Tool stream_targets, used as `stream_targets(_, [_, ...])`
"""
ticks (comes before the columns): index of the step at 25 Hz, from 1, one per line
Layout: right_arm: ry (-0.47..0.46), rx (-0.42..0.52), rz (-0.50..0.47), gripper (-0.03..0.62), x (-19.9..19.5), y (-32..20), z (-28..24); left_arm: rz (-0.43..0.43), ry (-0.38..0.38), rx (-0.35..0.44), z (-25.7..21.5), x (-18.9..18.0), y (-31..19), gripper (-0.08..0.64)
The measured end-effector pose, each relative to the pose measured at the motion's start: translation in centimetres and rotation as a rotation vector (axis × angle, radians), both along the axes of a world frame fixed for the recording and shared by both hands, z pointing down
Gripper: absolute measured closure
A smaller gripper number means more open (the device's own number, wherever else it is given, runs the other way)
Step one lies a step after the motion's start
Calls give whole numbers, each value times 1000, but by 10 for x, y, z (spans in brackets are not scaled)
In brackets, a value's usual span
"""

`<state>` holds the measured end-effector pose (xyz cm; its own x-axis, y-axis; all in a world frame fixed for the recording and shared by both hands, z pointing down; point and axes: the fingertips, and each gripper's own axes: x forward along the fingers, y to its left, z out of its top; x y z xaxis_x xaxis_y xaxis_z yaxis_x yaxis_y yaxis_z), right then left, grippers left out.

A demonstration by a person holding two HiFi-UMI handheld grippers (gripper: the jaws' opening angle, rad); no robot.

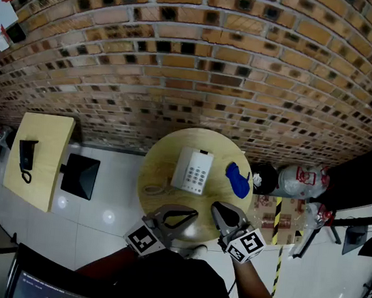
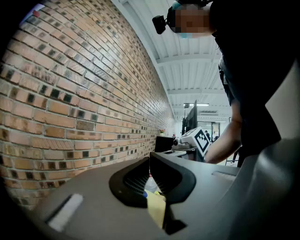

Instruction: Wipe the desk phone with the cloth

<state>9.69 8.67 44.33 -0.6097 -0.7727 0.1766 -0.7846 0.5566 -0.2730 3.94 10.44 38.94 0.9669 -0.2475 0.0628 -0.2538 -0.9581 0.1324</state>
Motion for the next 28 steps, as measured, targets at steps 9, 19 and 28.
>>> stream_targets(9, [145, -198, 77, 430, 66, -61, 117, 8, -34, -19, 30, 2, -29, 545])
stream_targets(19, [330, -479, 179, 391, 152, -115, 256, 6, -62, -81, 60, -1, -43, 494])
stream_targets(28, [375, -714, 169, 360, 187, -133, 339, -22, -58, -134, 83, -8, -61, 494])
